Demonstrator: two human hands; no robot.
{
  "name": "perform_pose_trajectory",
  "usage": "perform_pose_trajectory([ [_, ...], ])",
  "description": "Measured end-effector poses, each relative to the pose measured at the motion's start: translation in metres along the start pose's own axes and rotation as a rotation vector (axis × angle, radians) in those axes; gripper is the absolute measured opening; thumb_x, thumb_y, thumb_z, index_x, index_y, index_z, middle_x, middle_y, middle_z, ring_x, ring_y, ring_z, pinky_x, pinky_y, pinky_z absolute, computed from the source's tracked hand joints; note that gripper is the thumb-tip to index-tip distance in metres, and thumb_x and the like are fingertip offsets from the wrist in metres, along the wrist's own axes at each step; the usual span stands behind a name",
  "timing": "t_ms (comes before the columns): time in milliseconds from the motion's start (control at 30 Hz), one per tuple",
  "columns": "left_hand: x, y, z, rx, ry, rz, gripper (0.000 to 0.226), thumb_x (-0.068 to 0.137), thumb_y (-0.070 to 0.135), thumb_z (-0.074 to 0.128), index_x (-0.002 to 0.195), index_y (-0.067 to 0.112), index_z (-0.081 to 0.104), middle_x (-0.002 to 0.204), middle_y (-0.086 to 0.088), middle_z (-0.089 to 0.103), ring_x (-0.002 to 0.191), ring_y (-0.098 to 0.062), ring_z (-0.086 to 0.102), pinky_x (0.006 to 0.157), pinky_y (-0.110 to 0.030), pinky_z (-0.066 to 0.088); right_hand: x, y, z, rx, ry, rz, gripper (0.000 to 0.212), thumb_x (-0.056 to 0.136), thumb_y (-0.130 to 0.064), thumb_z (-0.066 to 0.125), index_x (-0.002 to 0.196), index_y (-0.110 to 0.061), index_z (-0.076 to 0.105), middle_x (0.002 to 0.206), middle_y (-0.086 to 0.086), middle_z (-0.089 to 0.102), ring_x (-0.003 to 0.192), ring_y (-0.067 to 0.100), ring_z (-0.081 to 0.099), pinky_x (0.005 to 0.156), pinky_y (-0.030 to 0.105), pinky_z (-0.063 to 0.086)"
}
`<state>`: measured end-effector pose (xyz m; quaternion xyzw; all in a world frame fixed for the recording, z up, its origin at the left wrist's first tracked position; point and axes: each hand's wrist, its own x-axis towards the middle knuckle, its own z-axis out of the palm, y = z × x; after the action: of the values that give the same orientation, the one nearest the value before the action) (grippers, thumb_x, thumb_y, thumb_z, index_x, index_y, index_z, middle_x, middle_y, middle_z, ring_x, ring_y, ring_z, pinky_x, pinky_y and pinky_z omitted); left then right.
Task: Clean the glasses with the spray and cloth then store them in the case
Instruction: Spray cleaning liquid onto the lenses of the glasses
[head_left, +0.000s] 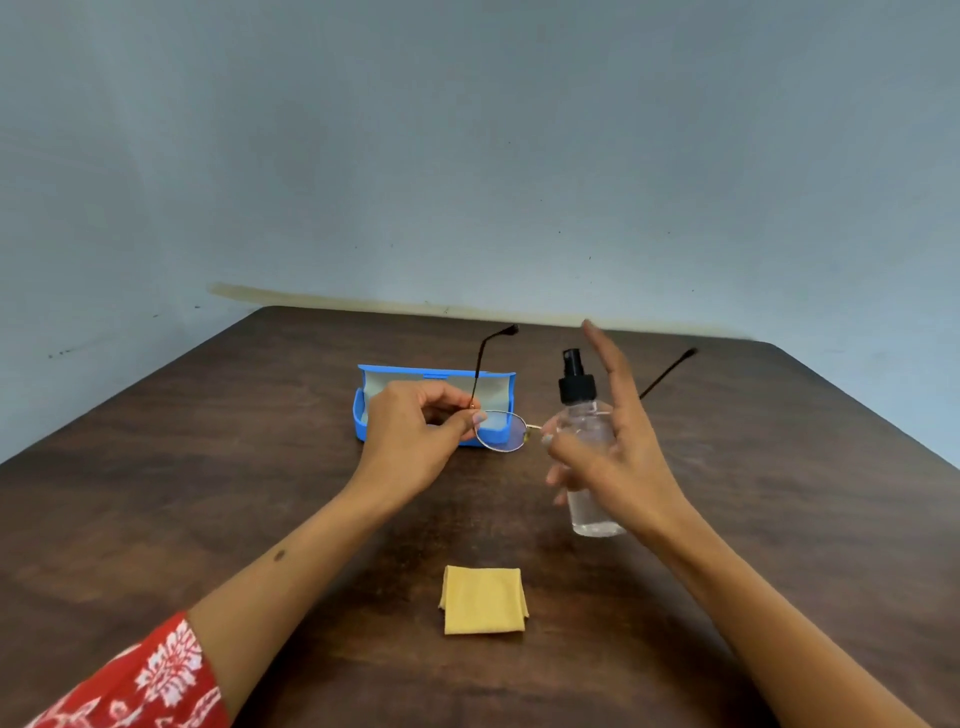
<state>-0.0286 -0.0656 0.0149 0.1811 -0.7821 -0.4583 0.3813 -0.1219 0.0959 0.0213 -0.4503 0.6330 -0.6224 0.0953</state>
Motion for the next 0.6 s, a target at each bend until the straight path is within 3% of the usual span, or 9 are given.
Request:
perform_pose_trajectory([
  [100,0.000,0.000,0.001,-0.025,-0.002,-0.009,0.010,0.077,0.004,0.073,0.080,0.014,0.071,0.074,0.004,0.070,0.068,0.000,0.068,0.064,-0.011,0.053,0.000,0.005,-0.001,-0.399,0.063,-0.196,0.078,0.073,-0.007,0.063,0.135,-0.045,0.033,0.065,-0.003,0.061,0.050,0.006,0.052,0.054,0.019,0.049],
  [200,-0.001,0.002,0.002,-0.046,0.005,-0.021,0.014,0.077,0.004,0.072,0.078,0.018,0.070,0.075,0.005,0.070,0.070,-0.003,0.069,0.064,-0.011,0.053,0.000,0.005,0.000,-0.678,0.077,-0.229,0.073,0.071,-0.017,0.060,0.132,-0.046,0.032,0.077,-0.013,0.059,0.063,0.006,0.055,0.059,0.021,0.046],
  [300,-0.002,0.003,0.003,-0.037,0.020,-0.018,0.014,0.077,0.005,0.072,0.078,0.019,0.070,0.075,0.007,0.069,0.068,0.001,0.068,0.062,-0.009,0.051,-0.001,0.005,0.005,-0.841,0.070,-0.214,0.070,0.074,-0.019,0.060,0.129,-0.048,0.027,0.092,-0.005,0.060,0.071,0.014,0.057,0.064,0.032,0.051],
  [367,-0.003,0.004,0.002,-0.025,0.031,-0.019,0.012,0.077,0.006,0.073,0.080,0.018,0.070,0.074,0.010,0.068,0.068,0.004,0.067,0.061,-0.007,0.050,-0.003,0.007,0.009,-0.914,0.060,-0.201,0.071,0.076,-0.021,0.058,0.130,-0.049,0.021,0.089,-0.003,0.057,0.070,0.019,0.056,0.065,0.036,0.051],
  [500,-0.002,0.005,0.000,-0.002,0.059,0.001,0.009,0.078,0.007,0.072,0.082,0.015,0.072,0.073,0.012,0.068,0.070,0.001,0.067,0.066,-0.011,0.053,-0.002,0.006,0.015,-0.964,0.089,-0.206,0.082,0.078,-0.019,0.055,0.137,-0.054,0.011,0.080,-0.003,0.049,0.059,0.019,0.051,0.052,0.030,0.045],
  [600,-0.002,0.006,-0.001,0.011,0.078,0.022,0.009,0.078,0.008,0.072,0.083,0.016,0.072,0.073,0.011,0.068,0.070,-0.002,0.068,0.068,-0.014,0.055,-0.002,0.005,0.017,-1.027,0.104,-0.219,0.072,0.081,-0.019,0.054,0.132,-0.050,0.014,0.086,-0.004,0.050,0.059,0.022,0.053,0.053,0.030,0.044],
])
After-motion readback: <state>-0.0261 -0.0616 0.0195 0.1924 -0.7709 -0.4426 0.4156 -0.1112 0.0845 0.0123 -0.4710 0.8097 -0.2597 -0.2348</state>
